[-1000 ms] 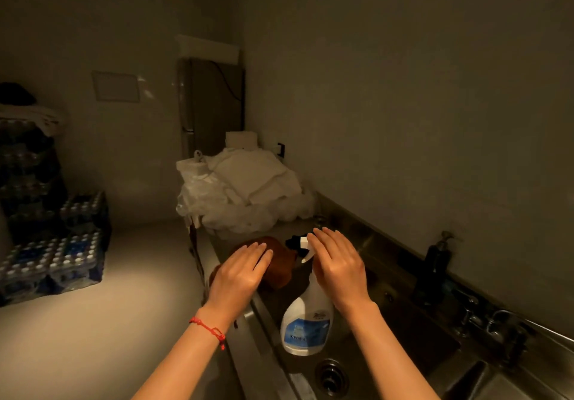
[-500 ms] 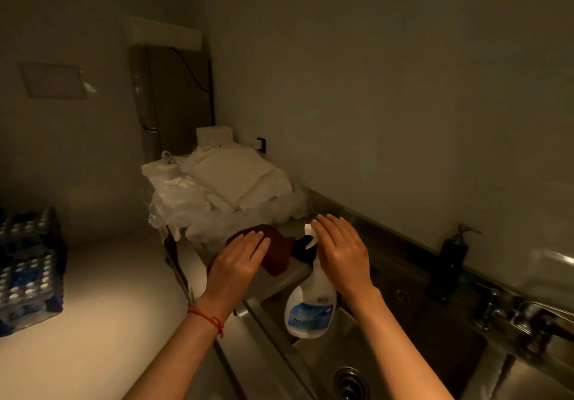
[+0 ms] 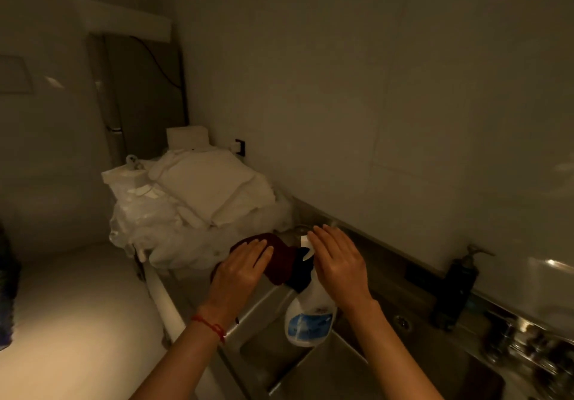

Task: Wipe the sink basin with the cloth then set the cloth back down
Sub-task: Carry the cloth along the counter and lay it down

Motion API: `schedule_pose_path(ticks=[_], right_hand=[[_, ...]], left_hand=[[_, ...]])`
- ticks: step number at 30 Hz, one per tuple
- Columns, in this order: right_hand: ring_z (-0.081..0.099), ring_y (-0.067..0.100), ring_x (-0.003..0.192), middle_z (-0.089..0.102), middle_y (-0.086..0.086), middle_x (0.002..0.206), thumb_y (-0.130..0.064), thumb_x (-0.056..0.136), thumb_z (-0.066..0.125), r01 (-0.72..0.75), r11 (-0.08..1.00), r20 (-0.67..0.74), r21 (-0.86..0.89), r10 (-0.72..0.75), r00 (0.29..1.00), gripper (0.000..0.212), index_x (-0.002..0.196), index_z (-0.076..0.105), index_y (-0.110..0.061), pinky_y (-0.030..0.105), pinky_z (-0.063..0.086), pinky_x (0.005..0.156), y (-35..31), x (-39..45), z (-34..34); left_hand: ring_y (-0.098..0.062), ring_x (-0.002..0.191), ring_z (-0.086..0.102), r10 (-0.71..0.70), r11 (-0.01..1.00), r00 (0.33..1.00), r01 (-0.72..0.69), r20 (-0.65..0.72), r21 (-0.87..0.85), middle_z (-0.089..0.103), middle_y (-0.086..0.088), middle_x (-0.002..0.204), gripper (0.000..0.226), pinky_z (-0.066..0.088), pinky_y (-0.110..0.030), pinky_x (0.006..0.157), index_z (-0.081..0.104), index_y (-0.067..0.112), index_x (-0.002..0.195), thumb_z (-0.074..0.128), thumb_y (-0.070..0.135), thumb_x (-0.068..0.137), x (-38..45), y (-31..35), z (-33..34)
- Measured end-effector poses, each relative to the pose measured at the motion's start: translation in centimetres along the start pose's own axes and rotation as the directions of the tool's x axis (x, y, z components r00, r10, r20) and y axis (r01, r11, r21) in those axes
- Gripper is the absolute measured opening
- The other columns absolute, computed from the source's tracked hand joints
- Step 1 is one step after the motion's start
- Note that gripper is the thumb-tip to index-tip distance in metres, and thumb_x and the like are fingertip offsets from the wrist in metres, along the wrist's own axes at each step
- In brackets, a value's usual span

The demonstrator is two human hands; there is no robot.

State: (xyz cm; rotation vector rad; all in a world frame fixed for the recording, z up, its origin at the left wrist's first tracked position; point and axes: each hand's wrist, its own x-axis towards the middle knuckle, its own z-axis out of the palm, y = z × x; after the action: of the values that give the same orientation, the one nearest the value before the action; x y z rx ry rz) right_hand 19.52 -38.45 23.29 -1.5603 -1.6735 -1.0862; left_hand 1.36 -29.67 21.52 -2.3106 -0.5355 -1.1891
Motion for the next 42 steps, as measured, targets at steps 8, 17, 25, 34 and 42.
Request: schedule_pose_path(ticks=[8, 17, 25, 34, 42], right_hand=[[0.069, 0.029, 0.094, 0.072, 0.016, 0.1, 0.004, 0.056, 0.082, -0.048, 0.997, 0.005, -0.06, 0.049, 0.999, 0.043, 0.098, 0.071, -0.001, 0.043, 0.056, 0.083, 3.2, 1.1, 2.9], [0.07, 0.027, 0.09, 0.073, 0.014, 0.097, 0.004, 0.05, 0.084, -0.133, 0.967, 0.032, -0.217, 0.143, 0.989, 0.048, 0.095, 0.072, -0.002, 0.041, 0.055, 0.08, 4.9, 1.2, 6.3], [0.071, 0.029, 0.086, 0.073, 0.015, 0.093, 0.002, 0.048, 0.085, -0.214, 0.895, 0.03, -0.392, 0.244, 0.969, 0.045, 0.092, 0.073, -0.001, 0.043, 0.055, 0.077, 6.1, 1.7, 9.0], [0.07, 0.029, 0.089, 0.073, 0.015, 0.096, 0.001, 0.05, 0.085, -0.293, 0.765, 0.029, -0.574, 0.376, 0.926, 0.047, 0.095, 0.072, -0.001, 0.044, 0.055, 0.079, 7.3, 1.7, 10.1], [0.069, 0.029, 0.093, 0.072, 0.016, 0.099, 0.004, 0.057, 0.08, -0.348, 0.683, -0.015, -0.642, 0.443, 0.897, 0.043, 0.099, 0.071, -0.001, 0.044, 0.055, 0.083, 9.9, 1.4, 10.1]], left_hand=[[-0.03, 0.083, 0.075, 0.02, 0.998, 0.999, -0.017, 0.041, -0.066, 0.076, -0.019, 0.094, 0.043, 0.062, -0.043, 0.07, 0.078, -0.001, 0.093, 0.037, -0.006, 0.08, 2.1, -0.9, 5.4], [-0.026, 0.084, 0.076, 0.118, 0.978, 0.989, -0.101, 0.086, -0.181, 0.077, -0.014, 0.095, 0.032, 0.06, -0.039, 0.071, 0.079, 0.005, 0.092, 0.051, 0.002, 0.075, 4.5, -3.1, 11.3], [-0.024, 0.082, 0.076, 0.263, 0.927, 0.964, -0.24, 0.043, -0.289, 0.077, -0.012, 0.094, 0.061, 0.062, -0.036, 0.069, 0.079, 0.006, 0.091, 0.02, -0.001, 0.098, 7.1, -5.4, 16.8], [-0.025, 0.083, 0.076, 0.307, 0.842, 0.951, -0.281, -0.019, -0.46, 0.077, -0.014, 0.093, 0.041, 0.061, -0.037, 0.07, 0.079, 0.004, 0.09, 0.042, 0.001, 0.073, 9.2, -5.9, 22.1], [-0.028, 0.081, 0.076, 0.328, 0.773, 0.945, -0.26, 0.014, -0.579, 0.077, -0.016, 0.092, 0.062, 0.061, -0.04, 0.068, 0.078, 0.0, 0.09, 0.092, -0.012, 0.031, 10.9, -3.7, 24.8]])
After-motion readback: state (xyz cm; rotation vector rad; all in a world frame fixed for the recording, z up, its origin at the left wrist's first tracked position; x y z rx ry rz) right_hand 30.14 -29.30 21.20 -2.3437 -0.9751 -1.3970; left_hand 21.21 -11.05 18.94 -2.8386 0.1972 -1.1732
